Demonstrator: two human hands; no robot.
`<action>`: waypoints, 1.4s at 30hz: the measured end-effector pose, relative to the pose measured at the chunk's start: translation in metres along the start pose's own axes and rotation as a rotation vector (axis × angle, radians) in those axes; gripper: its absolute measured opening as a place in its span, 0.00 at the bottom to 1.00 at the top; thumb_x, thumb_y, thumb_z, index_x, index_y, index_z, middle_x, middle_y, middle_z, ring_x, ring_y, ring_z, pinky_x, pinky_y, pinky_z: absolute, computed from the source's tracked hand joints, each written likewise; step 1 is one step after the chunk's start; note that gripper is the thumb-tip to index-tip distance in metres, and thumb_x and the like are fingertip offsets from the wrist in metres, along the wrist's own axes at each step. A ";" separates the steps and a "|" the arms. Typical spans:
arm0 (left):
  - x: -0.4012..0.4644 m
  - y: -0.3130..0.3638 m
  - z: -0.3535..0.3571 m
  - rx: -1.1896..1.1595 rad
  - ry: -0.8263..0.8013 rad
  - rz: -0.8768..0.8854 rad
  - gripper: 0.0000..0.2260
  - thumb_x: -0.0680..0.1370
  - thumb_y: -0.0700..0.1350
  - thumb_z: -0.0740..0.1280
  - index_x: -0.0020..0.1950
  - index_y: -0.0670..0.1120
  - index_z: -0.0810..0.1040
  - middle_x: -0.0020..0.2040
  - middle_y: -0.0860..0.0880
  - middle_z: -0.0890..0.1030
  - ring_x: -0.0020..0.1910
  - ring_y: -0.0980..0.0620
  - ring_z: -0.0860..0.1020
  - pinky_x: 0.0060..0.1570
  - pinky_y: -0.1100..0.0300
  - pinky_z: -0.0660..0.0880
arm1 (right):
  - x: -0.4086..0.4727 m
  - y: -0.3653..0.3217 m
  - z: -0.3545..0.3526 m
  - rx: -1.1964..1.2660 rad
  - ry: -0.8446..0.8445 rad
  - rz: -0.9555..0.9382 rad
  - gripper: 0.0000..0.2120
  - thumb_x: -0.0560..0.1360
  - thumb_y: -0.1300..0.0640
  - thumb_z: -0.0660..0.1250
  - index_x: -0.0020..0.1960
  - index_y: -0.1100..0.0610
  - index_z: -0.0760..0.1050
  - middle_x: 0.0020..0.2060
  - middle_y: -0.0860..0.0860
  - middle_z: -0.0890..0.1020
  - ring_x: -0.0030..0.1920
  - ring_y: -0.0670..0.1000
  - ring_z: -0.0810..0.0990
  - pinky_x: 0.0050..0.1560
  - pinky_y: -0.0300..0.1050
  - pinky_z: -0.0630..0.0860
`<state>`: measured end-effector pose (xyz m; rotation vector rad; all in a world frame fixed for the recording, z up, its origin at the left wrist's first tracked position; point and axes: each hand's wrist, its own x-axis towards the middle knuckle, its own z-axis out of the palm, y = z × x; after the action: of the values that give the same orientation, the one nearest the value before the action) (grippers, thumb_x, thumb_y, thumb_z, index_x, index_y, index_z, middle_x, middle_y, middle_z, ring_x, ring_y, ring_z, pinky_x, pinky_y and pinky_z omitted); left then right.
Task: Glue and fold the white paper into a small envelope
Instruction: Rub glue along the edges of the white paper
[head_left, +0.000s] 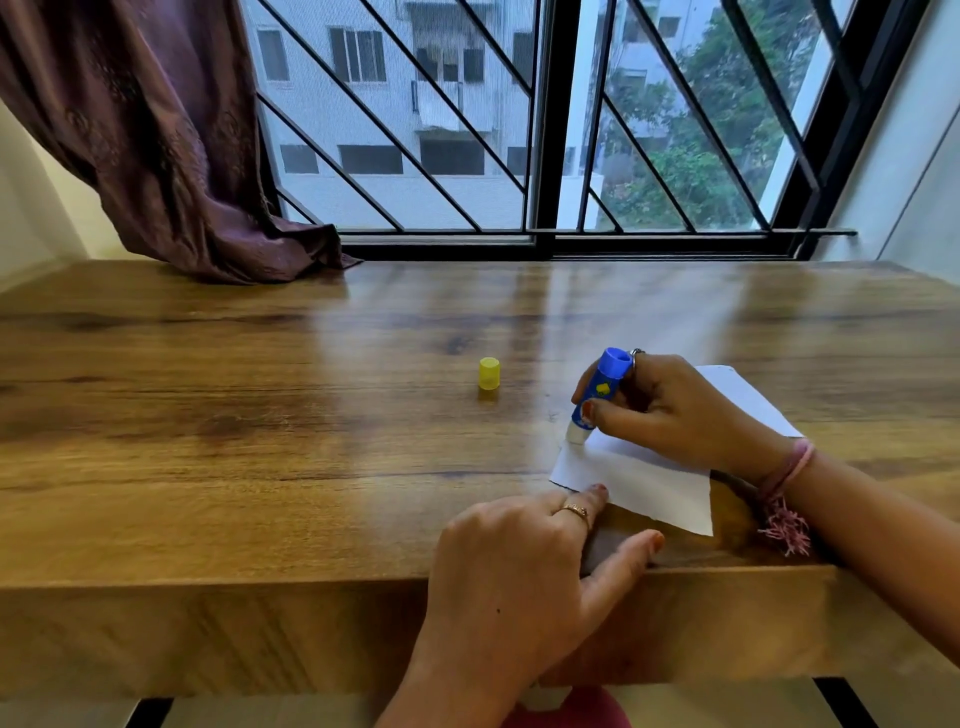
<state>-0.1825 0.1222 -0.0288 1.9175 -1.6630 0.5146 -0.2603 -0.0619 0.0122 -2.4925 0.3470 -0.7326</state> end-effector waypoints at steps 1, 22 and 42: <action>0.000 0.000 0.000 -0.006 0.000 -0.002 0.23 0.76 0.67 0.56 0.52 0.55 0.84 0.32 0.59 0.81 0.27 0.62 0.75 0.26 0.69 0.67 | 0.000 0.000 0.001 -0.001 0.000 -0.004 0.07 0.72 0.63 0.69 0.43 0.68 0.78 0.27 0.58 0.71 0.28 0.46 0.66 0.32 0.43 0.65; 0.000 0.001 -0.001 -0.004 0.003 -0.010 0.23 0.76 0.68 0.56 0.52 0.56 0.84 0.34 0.60 0.82 0.28 0.63 0.76 0.26 0.69 0.68 | 0.005 0.011 0.000 -0.024 0.108 0.052 0.04 0.73 0.61 0.69 0.44 0.61 0.80 0.25 0.48 0.69 0.27 0.43 0.66 0.32 0.38 0.66; 0.000 0.001 -0.001 -0.020 0.016 -0.033 0.23 0.75 0.68 0.57 0.53 0.56 0.83 0.33 0.59 0.82 0.28 0.62 0.76 0.25 0.66 0.72 | 0.003 0.013 -0.003 0.023 0.053 0.098 0.05 0.74 0.60 0.69 0.48 0.60 0.81 0.30 0.54 0.73 0.30 0.47 0.69 0.35 0.40 0.68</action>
<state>-0.1835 0.1221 -0.0280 1.9183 -1.6181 0.4967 -0.2610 -0.0749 0.0086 -2.4193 0.4737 -0.7592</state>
